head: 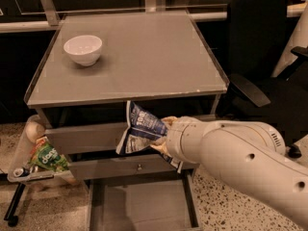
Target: Pick blue chip bag from bottom drawer and place on counter
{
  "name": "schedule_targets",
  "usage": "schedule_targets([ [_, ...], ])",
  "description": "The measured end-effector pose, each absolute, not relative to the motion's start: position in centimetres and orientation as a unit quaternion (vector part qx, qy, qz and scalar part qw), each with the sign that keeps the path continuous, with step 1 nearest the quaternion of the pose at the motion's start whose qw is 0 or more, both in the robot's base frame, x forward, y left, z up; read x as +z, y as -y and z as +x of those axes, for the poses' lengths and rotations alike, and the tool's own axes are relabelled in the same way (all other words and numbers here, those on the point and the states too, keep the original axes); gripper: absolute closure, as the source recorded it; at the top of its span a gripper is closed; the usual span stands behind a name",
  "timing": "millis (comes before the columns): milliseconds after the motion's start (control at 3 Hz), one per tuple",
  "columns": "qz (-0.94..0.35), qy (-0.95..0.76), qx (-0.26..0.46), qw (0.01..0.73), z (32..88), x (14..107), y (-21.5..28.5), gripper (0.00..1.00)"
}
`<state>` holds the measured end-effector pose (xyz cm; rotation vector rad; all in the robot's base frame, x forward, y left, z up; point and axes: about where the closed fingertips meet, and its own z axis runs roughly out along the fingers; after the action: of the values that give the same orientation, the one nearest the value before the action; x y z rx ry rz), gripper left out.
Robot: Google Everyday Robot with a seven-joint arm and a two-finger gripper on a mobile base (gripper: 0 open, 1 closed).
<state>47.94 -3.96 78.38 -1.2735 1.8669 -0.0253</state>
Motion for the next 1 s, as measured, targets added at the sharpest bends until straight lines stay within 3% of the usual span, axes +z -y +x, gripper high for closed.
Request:
schedule_targets([
  [1000, -0.487, -0.727, -0.03, 0.483, 55.1, 88.4, 7.7, 1.0],
])
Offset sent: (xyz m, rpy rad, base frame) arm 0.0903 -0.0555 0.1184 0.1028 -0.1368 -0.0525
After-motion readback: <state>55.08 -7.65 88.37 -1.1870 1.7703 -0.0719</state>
